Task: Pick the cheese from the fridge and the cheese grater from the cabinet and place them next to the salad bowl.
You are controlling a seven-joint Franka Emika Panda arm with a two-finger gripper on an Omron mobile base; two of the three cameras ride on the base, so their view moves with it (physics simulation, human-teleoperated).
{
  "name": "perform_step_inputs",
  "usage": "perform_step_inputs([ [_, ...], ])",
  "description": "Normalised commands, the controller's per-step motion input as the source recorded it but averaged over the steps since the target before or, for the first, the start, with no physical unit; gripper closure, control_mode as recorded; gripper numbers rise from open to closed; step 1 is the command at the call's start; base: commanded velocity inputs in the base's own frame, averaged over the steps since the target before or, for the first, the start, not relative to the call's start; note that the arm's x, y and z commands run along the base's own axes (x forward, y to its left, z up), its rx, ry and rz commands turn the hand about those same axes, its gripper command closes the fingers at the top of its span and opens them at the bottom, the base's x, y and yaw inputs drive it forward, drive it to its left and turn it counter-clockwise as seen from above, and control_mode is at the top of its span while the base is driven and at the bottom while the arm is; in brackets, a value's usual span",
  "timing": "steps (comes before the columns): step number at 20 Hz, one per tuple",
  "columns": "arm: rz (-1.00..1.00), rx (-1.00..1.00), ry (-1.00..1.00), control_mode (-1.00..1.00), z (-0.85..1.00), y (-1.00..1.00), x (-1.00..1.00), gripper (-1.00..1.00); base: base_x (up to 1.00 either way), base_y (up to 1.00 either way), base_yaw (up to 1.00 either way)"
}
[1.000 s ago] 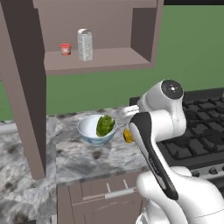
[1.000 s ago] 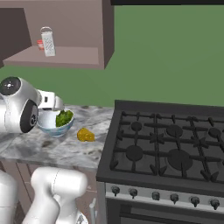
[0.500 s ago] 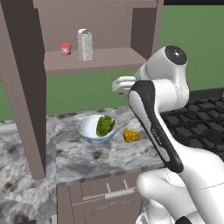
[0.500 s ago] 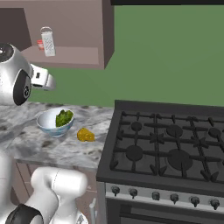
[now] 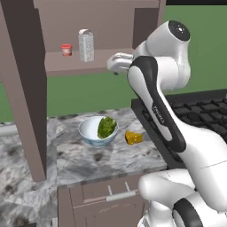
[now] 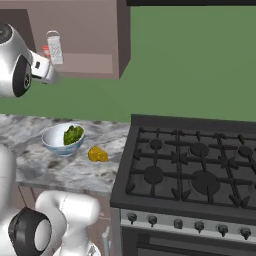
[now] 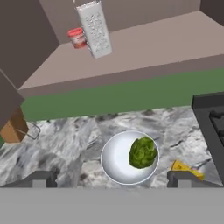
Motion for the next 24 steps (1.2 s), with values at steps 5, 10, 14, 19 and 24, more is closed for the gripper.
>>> perform_step_inputs([
  [5,0.00,0.00,-0.15,-1.00,0.45,0.11,0.25,-1.00,0.00,0.00,0.00],
  [10,0.00,0.02,-0.14,-1.00,0.13,0.04,0.29,-1.00,0.00,0.00,0.00],
  [14,0.00,0.05,-0.07,-1.00,0.00,0.03,0.31,-1.00,0.00,0.00,0.00],
  [19,0.03,0.01,-0.05,-1.00,0.00,0.07,0.35,-1.00,0.00,0.00,0.00],
  [24,0.03,-0.03,-0.07,-1.00,0.00,0.16,0.35,-1.00,0.00,0.00,0.00],
])
